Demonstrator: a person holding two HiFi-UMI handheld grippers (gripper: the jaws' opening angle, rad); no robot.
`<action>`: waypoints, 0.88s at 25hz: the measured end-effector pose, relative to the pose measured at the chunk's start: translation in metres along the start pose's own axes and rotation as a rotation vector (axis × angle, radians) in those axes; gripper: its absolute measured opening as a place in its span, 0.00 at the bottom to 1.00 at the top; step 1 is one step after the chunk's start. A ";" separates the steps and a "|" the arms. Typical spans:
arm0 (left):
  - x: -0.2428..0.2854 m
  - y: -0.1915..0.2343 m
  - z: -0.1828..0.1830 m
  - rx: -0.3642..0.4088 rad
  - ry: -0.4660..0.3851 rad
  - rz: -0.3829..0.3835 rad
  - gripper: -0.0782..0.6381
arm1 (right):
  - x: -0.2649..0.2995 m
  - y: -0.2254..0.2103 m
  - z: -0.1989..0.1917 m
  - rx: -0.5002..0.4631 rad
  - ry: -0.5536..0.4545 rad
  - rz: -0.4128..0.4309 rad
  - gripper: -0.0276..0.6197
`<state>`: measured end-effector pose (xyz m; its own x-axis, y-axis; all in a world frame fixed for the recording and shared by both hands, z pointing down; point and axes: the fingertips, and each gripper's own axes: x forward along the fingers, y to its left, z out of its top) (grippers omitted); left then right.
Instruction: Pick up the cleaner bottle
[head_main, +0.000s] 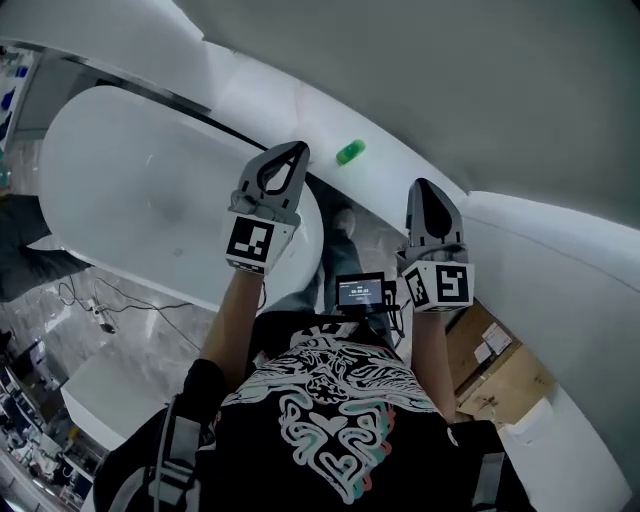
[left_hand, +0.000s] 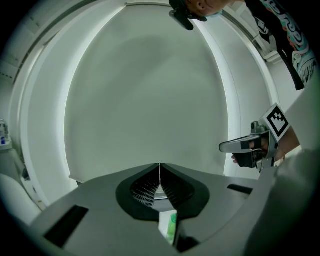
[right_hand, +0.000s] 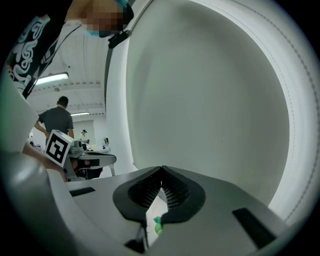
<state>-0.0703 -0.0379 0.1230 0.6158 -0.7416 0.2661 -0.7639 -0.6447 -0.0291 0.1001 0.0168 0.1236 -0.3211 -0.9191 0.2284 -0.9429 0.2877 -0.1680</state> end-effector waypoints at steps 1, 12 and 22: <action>0.003 0.000 -0.004 -0.006 -0.001 0.000 0.13 | 0.004 -0.001 -0.005 0.002 0.013 0.000 0.08; 0.035 0.008 -0.063 -0.056 -0.028 0.000 0.13 | 0.048 -0.019 -0.082 -0.013 0.113 0.029 0.09; 0.053 0.006 -0.125 -0.058 0.011 -0.032 0.13 | 0.080 -0.018 -0.142 -0.030 0.165 0.058 0.09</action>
<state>-0.0663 -0.0580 0.2571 0.6384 -0.7184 0.2763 -0.7538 -0.6561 0.0356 0.0788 -0.0238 0.2809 -0.3832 -0.8445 0.3741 -0.9236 0.3496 -0.1570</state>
